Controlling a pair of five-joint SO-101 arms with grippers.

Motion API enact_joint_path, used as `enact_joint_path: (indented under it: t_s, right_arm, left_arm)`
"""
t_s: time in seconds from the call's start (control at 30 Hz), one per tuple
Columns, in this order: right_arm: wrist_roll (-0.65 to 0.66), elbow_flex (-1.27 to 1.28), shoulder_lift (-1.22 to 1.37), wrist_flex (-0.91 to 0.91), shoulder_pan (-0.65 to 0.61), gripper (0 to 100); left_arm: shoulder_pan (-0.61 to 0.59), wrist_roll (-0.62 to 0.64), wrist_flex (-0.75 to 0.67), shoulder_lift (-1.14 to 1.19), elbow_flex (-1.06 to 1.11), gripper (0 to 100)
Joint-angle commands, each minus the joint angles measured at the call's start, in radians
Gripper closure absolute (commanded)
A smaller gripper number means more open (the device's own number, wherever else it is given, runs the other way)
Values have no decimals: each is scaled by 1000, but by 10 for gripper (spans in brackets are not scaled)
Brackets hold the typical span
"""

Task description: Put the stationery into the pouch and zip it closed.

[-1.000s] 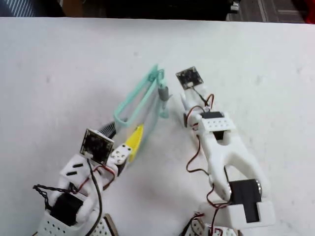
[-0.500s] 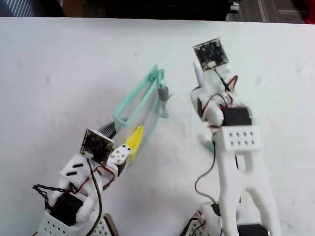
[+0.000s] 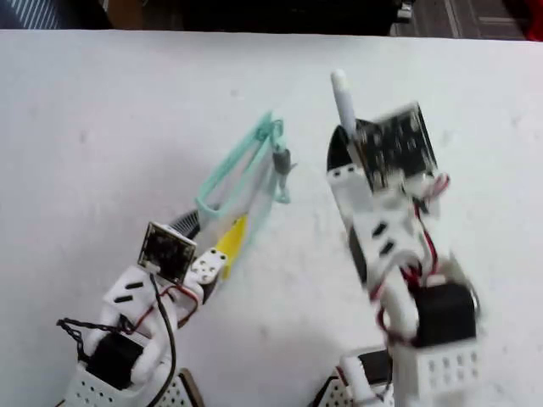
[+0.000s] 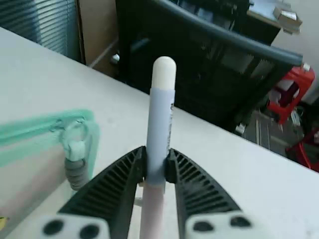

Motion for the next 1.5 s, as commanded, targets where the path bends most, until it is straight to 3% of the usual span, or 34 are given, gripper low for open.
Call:
enact_joint_path:
  t_s: [0.0, 0.2, 0.4, 0.63, 0.77, 1.13, 1.47]
  right_arm:
    - [2, -49, -120, -7, -94, 982]
    - [-6, -51, -231, -113, -283, 982]
    - [-25, -130, -240, -202, -323, 982]
    - [-371, -147, -228, -294, -318, 981]
    - [-482, -126, -147, -294, -317, 981]
    - [-496, -103, 136, -298, -323, 981]
    - [-496, -86, 206, -298, -325, 981]
  left_arm:
    - [-2, 12, -2, 4, -17, 835]
    - [21, 5, 5, 4, -17, 831]
    - [59, 5, 48, 4, -28, 793]
    - [62, 5, 48, 4, -28, 793]
    - [61, 5, 49, 4, -28, 793]
    - [56, 5, 41, 4, -28, 793]
    - [54, 11, 46, 4, -28, 793]
